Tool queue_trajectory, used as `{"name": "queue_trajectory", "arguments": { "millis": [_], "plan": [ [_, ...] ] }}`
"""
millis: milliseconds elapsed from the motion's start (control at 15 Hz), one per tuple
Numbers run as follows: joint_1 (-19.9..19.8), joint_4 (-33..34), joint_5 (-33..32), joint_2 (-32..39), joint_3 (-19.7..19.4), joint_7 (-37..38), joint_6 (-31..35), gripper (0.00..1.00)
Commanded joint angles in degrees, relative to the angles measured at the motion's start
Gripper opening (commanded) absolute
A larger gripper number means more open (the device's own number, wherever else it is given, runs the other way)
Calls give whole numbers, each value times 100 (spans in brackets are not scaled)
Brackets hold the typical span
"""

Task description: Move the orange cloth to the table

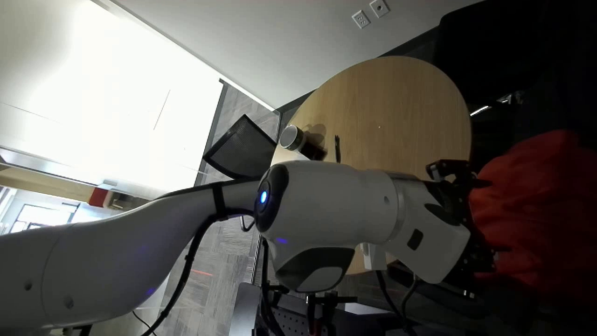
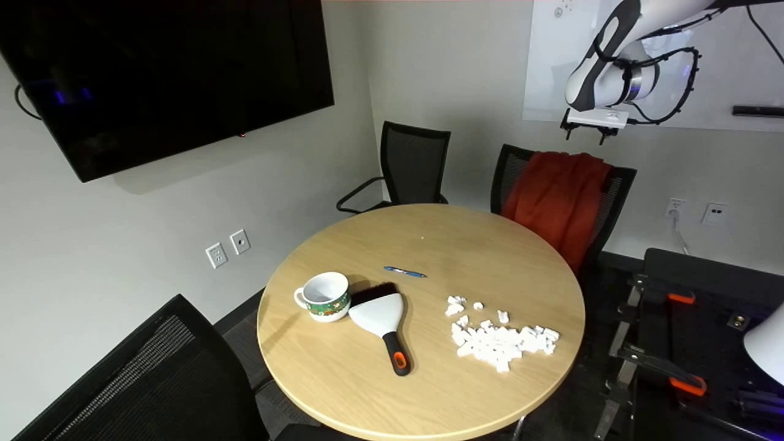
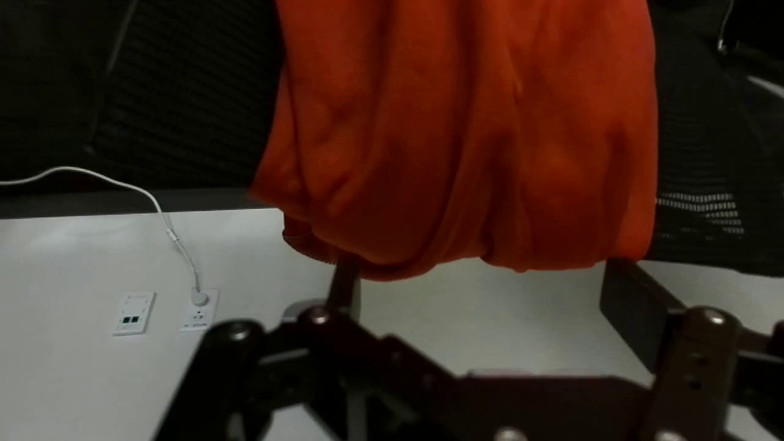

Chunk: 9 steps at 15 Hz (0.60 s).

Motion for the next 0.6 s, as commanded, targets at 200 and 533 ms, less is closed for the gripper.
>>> {"name": "queue_trajectory", "arguments": {
  "millis": [200,533],
  "plan": [
    [208,1195,113,1451,-580,1357,-449,100],
    [98,1654,68,2027,-657,1775,-829,100]
  ]
}}
